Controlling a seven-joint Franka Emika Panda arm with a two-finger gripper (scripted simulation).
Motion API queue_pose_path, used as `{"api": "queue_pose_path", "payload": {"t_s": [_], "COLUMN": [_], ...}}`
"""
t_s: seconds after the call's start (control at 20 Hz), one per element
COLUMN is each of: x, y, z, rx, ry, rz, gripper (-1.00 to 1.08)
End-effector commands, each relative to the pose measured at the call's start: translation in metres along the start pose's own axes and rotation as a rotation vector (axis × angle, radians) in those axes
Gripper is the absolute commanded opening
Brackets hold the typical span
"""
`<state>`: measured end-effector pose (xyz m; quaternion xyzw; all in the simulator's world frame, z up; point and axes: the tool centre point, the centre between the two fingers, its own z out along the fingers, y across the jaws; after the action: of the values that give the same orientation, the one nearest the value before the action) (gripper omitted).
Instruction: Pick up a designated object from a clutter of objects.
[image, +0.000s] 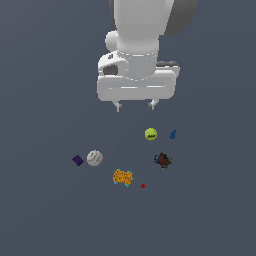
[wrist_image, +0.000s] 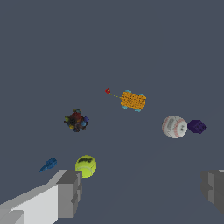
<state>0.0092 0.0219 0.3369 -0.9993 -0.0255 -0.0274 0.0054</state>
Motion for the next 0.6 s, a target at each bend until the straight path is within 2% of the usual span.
{"api": "queue_pose_path", "payload": {"t_s": [0.0,0.55], "x": [0.000,-0.002], "y": [0.000,0.038], "z": [0.000,0.001], "rx": [0.000,0.001], "ry": [0.000,0.002], "rz": [0.000,0.086], "gripper": [1.00,1.00]}}
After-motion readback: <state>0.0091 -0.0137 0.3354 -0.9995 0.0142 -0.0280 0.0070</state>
